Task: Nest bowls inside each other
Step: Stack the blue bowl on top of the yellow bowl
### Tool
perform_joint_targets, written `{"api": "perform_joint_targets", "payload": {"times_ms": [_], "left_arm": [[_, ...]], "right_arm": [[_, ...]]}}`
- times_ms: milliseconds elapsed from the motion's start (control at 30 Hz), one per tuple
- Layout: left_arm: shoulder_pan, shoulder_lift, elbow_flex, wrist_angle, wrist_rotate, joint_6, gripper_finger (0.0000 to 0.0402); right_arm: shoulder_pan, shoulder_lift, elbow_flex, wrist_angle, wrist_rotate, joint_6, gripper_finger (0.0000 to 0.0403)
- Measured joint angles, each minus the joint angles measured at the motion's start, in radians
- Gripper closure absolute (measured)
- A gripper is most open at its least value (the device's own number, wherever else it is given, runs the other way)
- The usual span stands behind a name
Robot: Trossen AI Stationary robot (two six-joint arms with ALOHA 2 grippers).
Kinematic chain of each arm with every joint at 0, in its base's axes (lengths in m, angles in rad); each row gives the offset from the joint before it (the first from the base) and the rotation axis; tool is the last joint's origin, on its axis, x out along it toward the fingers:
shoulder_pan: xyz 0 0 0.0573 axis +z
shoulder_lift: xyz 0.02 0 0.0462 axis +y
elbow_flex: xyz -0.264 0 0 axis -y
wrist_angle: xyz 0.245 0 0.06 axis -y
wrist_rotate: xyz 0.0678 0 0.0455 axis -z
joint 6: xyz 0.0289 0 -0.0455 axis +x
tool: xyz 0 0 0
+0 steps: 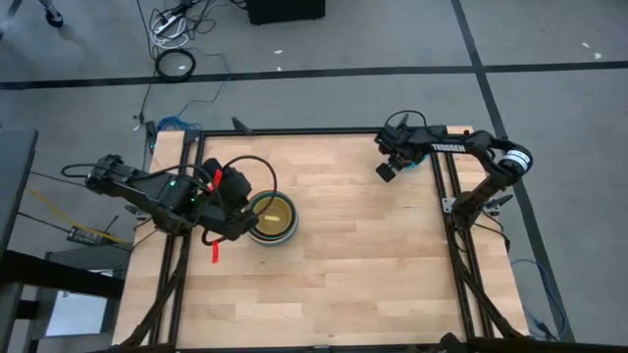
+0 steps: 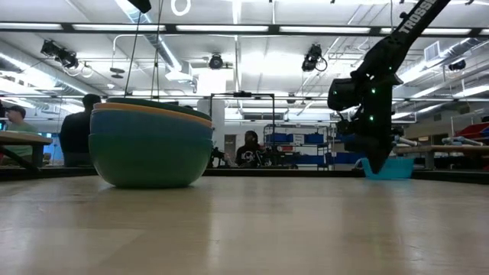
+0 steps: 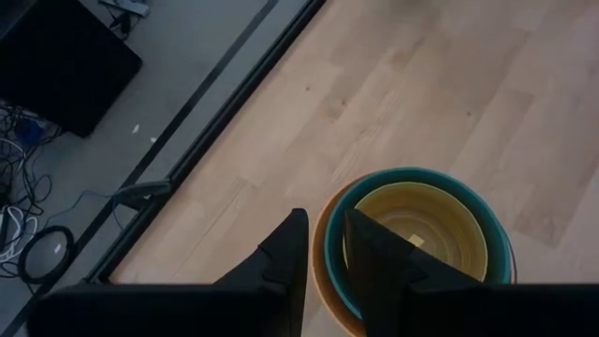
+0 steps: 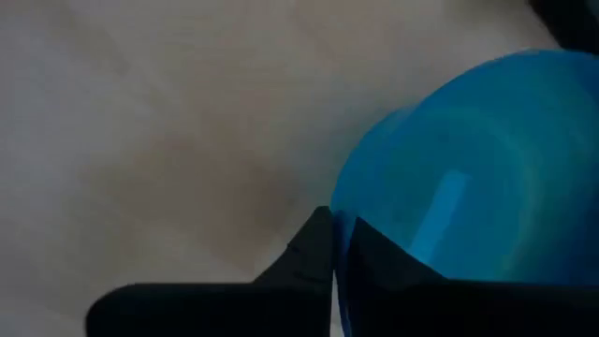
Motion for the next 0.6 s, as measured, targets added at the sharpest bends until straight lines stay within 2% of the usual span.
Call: {"api": "perform_joint_targets", "payload": {"times_ms": [167, 267, 333, 400, 500, 600], "left_arm": [[0.000, 0.000, 0.000, 0.000, -0.003, 0.000, 0.0320], [0.000, 0.000, 0.000, 0.000, -0.013, 0.001, 0.0320], [0.000, 0.000, 0.000, 0.000, -0.029, 0.001, 0.0320], [0.000, 0.000, 0.000, 0.001, -0.056, 0.001, 0.0320], [0.002, 0.000, 0.000, 0.013, -0.083, 0.003, 0.0320], [0.002, 0.000, 0.000, 0.036, -0.088, 0.008, 0.0320]], "right_arm": [[0.056, -0.056, 0.000, 0.002, -0.008, 0.013, 0.0402], [0.151, -0.147, 0.000, 0.070, -0.085, 0.058, 0.0402], [0.254, -0.216, 0.000, 0.207, -0.176, 0.080, 0.0402], [0.386, -0.260, 0.000, 0.421, -0.238, 0.123, 0.0402], [0.568, -0.269, 0.006, 0.742, -0.257, 0.143, 0.0402], [0.688, -0.219, 0.057, 0.931, -0.248, 0.131, 0.0403]]}}
